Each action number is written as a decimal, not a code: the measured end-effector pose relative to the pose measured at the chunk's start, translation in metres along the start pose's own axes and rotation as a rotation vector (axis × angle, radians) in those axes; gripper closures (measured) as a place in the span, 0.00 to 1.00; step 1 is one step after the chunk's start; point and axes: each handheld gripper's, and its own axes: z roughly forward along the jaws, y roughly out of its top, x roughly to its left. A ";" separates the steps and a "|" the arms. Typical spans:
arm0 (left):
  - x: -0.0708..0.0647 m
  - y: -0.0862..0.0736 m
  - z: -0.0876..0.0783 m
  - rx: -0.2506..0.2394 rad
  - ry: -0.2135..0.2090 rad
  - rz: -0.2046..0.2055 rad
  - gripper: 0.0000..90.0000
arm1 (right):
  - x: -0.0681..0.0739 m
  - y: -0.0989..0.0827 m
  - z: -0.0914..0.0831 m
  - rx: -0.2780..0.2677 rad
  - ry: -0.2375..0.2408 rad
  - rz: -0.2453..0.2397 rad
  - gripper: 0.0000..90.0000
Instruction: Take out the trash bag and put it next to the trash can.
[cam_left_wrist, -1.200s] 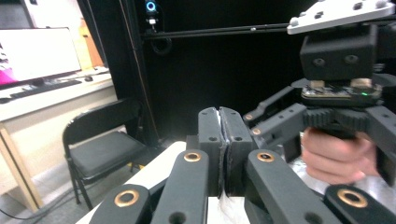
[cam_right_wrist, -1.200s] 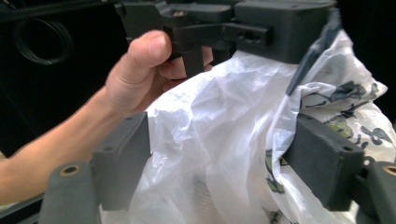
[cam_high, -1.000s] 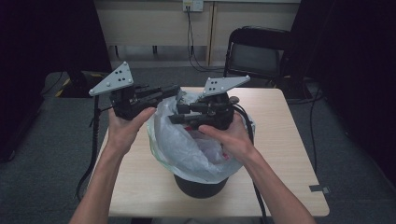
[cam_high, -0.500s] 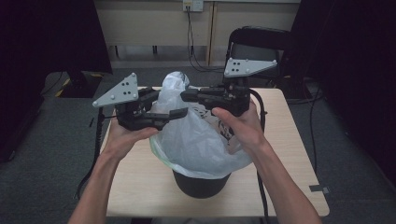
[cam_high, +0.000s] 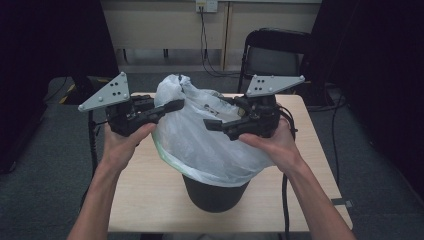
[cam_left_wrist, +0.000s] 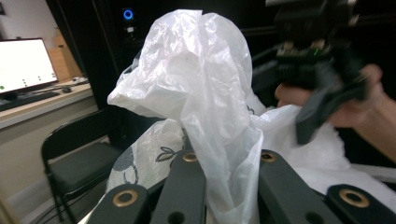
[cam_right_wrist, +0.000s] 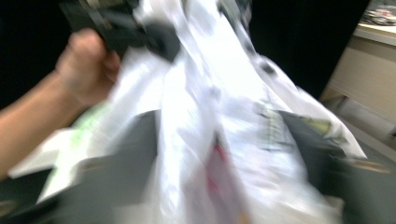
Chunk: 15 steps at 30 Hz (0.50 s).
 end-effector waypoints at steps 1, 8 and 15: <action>-0.001 0.000 0.001 -0.002 -0.017 -0.003 0.97 | -0.001 -0.002 0.000 0.012 -0.002 -0.017 0.68; -0.004 -0.006 0.021 0.053 -0.033 -0.016 0.38 | -0.004 0.007 0.005 -0.049 0.049 -0.022 1.00; -0.011 -0.014 0.035 0.092 -0.086 -0.005 0.65 | 0.009 0.035 0.011 -0.098 0.102 -0.030 1.00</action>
